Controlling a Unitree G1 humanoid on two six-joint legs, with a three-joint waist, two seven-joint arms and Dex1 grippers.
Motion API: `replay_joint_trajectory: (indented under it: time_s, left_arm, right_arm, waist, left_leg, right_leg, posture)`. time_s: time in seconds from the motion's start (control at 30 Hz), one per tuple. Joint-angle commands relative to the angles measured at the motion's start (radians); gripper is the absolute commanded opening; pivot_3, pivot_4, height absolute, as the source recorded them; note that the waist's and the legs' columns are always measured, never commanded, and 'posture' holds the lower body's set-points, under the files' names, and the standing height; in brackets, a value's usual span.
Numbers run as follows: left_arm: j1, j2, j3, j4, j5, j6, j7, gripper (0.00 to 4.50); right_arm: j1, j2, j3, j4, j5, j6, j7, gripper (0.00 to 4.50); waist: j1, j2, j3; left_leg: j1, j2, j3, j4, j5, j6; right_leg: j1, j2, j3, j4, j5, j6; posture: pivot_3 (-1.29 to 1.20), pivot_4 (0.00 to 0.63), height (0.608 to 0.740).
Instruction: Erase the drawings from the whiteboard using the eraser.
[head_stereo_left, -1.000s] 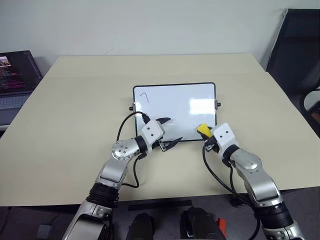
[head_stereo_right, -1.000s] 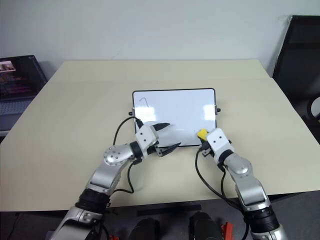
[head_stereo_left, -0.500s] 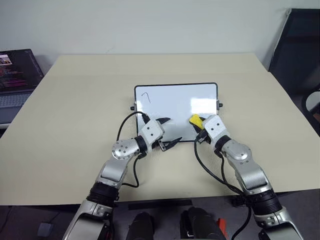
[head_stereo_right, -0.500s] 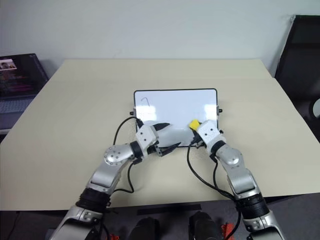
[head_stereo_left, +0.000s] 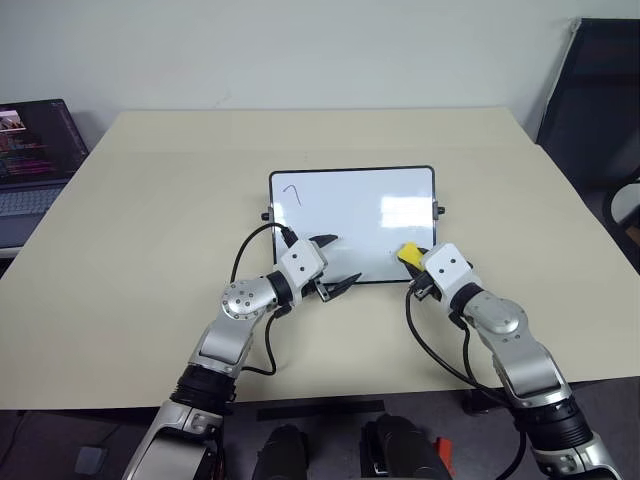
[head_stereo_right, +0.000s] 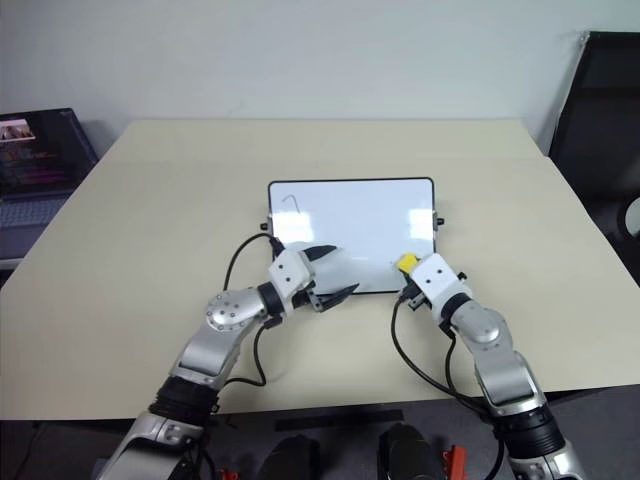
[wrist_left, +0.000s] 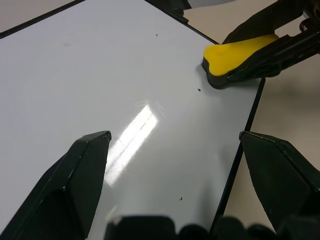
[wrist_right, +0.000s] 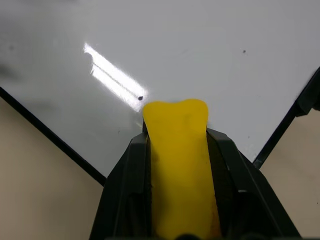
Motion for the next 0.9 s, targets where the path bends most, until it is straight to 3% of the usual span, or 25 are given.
replay_joint_trajectory:
  time_s: [0.03,0.53,0.9]
  left_arm:
    - [-0.013,0.002,0.011,-0.027,-0.011,-0.014,0.001,4.5]
    - [-0.017,0.006,0.018,-0.023,-0.012,-0.019,0.004,4.5]
    - [0.017,0.02,0.025,-0.065,-0.012,-0.006,0.021,4.5]
  right_arm:
    - [0.008,-0.006,-0.032,-0.029,0.006,0.019,-0.004,1.16]
    - [-0.162,0.138,0.063,0.118,-0.011,-0.087,-0.035,1.16]
    - [-0.092,0.008,0.055,0.129,-0.06,-0.046,0.007,1.16]
  waist:
    - [0.0,0.0,0.0]
    - [-0.002,0.0,0.0]
    - [0.001,0.0,0.0]
  left_leg:
    - [0.0,0.0,0.0,0.0,0.0,0.0]
    - [-0.001,0.001,0.0,-0.001,0.0,0.0]
    - [0.0,0.0,0.0,0.0,0.0,0.0]
  right_leg:
    - [0.0,0.0,0.0,0.0,0.0,0.0]
    - [-0.001,0.002,0.0,0.0,0.0,0.0]
    - [0.0,0.0,0.0,0.0,0.0,0.0]
  posture:
    - [0.0,0.15,0.74]
    - [0.0,0.15,0.74]
    - [0.0,0.15,0.74]
